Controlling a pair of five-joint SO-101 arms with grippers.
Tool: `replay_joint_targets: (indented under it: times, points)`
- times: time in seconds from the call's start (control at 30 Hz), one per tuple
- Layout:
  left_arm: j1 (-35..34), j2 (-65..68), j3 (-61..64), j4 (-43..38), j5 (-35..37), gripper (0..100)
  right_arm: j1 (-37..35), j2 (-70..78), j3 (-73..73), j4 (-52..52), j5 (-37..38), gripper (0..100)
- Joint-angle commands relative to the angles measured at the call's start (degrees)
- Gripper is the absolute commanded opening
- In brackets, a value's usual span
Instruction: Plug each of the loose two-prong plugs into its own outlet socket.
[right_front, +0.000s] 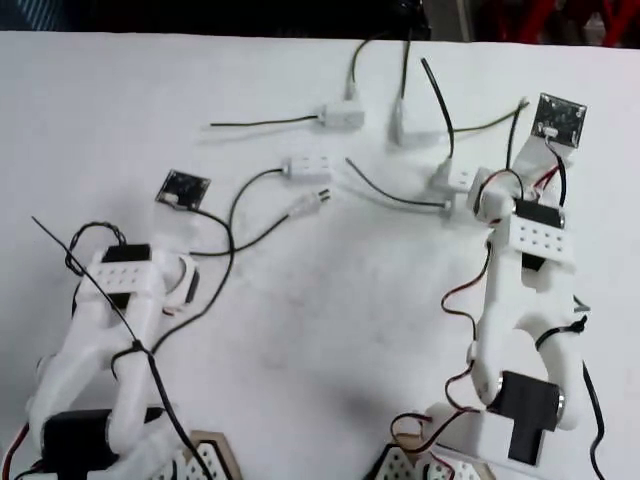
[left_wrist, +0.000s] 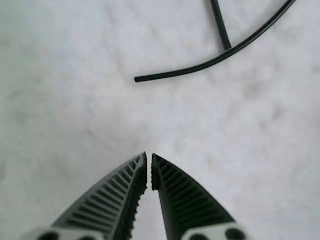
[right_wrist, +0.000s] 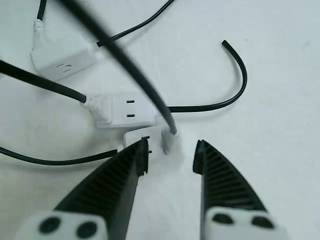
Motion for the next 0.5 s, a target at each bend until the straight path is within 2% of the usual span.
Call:
replay_joint_targets:
  times: [0.0,0.27,0.47]
  points:
    - [-0.48,-2.42,0.26,-1.05,-0.62,4,-3.21,-8.22,-5.89,8.22,1.05,14.8]
    - [-0.57,-2.42,0.26,-1.05,-0.62,4,-21.41,-17.36,-7.56,23.87,16.79,14.8]
    - [-0.57,-2.42,0.26,-1.05,-0.62,4,-33.8,-14.73,-7.47,25.71,30.59,14.8]
